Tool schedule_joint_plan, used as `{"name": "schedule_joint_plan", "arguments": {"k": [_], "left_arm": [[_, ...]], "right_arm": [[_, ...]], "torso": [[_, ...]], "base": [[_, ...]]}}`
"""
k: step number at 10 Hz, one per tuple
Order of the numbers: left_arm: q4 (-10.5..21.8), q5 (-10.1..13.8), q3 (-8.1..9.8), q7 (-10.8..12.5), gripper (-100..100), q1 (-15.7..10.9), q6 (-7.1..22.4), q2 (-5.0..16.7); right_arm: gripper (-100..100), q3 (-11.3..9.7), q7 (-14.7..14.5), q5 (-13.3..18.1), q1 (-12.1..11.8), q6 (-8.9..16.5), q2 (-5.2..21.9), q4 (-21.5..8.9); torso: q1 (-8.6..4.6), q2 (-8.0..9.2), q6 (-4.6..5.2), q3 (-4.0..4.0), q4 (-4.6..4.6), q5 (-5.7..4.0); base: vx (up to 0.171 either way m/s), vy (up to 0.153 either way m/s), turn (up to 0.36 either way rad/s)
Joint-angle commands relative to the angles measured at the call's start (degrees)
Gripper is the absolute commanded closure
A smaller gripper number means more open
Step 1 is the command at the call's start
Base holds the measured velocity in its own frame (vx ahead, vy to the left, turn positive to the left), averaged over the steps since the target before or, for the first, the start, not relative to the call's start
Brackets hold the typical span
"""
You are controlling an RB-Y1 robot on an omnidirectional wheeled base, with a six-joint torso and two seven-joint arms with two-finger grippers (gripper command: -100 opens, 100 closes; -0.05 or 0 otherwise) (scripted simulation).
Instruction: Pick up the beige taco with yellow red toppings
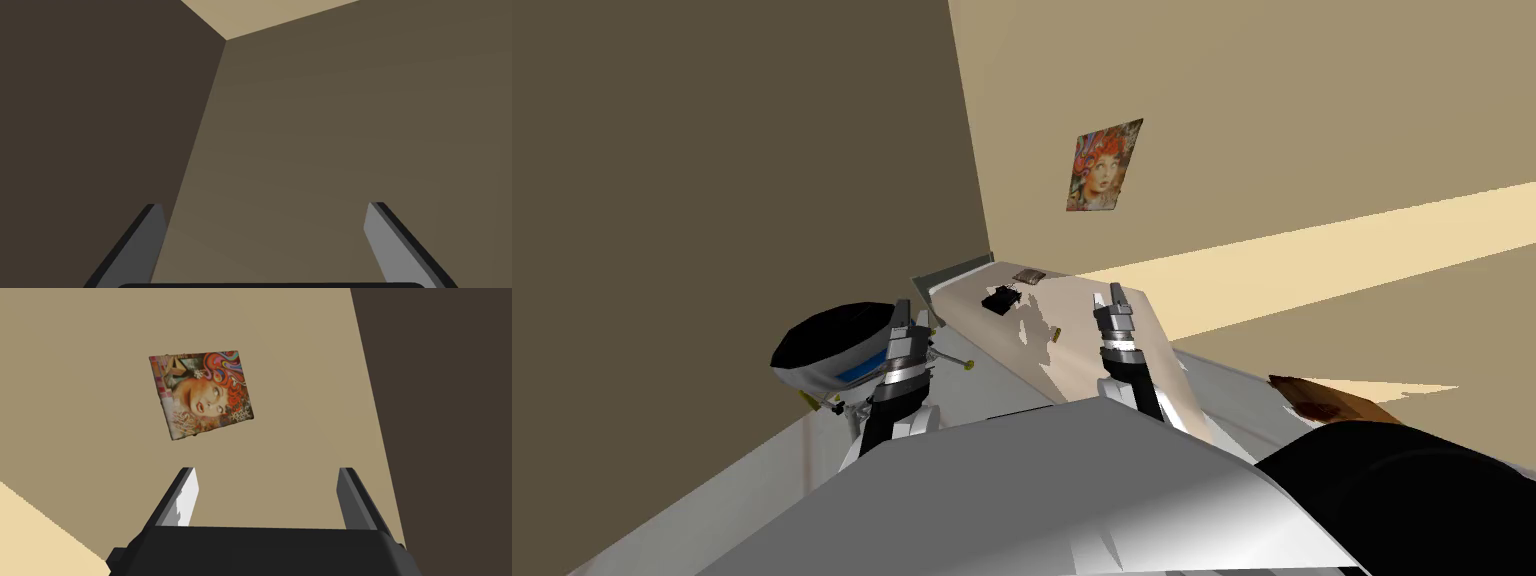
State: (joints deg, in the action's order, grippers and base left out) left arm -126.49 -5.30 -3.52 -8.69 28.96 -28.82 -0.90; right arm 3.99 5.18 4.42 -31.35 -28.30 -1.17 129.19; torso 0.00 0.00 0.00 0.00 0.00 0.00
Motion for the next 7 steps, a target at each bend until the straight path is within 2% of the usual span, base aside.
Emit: {"name": "schedule_joint_plan", "arguments": {"k": [1, 4, 7], "left_arm": [[0.0, 0.0, 0.0, 0.0, 0, 0.0, 0.0, 0.0], [0.0, 0.0, 0.0, 0.0, 0, 0.0, 0.0, 0.0], [0.0, 0.0, -0.01, 0.0, 0, 0.0, 0.0, -0.01]], "right_arm": [[-100, 0.23, -0.1, 0.19, -0.28, 0.23, 2.26, -0.88], [-100, 1.08, -0.48, 0.89, -1.32, 1.16, 6.87, -4.25], [-100, 2.31, -1.03, 1.94, -2.93, 2.74, 10.98, -9.28]], "torso": [[0.0, 0.0, 0.0, 0.0, 0.0, 0.0], [0.13, -0.03, 0.0, -0.02, -0.01, 0.03], [0.27, -0.09, 0.0, -0.05, -0.02, 0.06]], "base": [[0.004, 0.015, 0.054], [0.013, 0.044, 0.09], [0.028, 0.079, 0.14]]}}
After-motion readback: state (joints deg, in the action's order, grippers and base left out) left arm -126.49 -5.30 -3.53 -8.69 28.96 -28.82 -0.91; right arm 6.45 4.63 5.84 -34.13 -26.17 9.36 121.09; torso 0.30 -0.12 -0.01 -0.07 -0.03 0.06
